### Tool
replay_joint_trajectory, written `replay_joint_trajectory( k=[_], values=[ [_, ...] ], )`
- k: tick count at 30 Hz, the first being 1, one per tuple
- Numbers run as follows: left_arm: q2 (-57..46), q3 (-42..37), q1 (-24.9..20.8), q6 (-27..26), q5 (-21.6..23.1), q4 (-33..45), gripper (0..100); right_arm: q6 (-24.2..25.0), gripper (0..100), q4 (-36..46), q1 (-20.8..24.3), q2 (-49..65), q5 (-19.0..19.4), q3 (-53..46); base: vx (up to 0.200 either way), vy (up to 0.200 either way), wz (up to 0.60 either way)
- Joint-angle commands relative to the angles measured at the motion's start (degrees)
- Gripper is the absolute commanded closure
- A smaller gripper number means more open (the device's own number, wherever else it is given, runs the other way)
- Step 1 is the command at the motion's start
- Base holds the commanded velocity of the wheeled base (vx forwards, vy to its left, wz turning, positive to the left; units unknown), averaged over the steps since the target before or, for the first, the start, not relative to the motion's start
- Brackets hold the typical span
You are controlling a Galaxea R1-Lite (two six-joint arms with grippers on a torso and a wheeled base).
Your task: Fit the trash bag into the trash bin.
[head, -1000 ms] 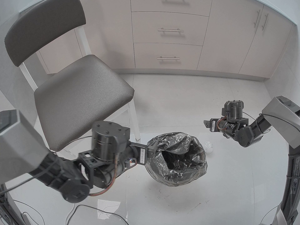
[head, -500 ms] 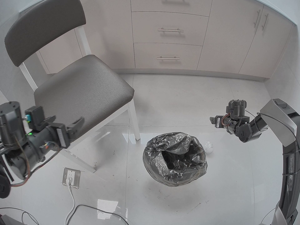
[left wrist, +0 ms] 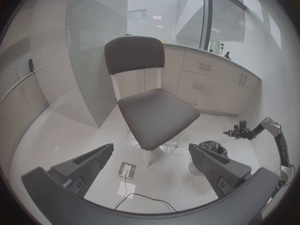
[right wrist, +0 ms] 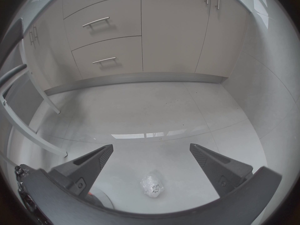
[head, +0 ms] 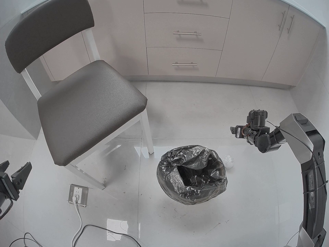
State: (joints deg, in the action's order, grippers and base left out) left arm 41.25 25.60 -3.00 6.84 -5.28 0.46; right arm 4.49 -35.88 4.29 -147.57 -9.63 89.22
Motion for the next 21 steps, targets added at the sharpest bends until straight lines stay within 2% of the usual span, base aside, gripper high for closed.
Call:
replay_joint_trajectory(
  k=[1, 5, 12, 21],
  values=[
    [-10.0, -3.8, 2.6, 1.3, 0.6, 0.9, 0, -0.3, 0, 4.4, -0.8, -8.6, 0.1, 9.5, 0.0, 0.0, 0.0],
    [-13.0, -8.5, 4.1, 1.3, -0.9, 0.7, 0, -1.6, 0, 7.0, -0.7, -13.0, 0.1, 16.1, 0.0, 0.0, 0.0],
    [-16.0, -11.4, 4.8, 2.4, -0.5, 0.6, 0, -2.2, 0, 11.5, -0.9, -18.4, -0.3, 25.4, 0.0, 0.0, 0.0],
    [-17.5, -12.9, 4.8, 2.4, -0.4, 0.6, 0, -2.1, 0, 13.2, -1.1, -23.4, -1.1, 25.4, 0.0, 0.0, 0.0]
  ],
)
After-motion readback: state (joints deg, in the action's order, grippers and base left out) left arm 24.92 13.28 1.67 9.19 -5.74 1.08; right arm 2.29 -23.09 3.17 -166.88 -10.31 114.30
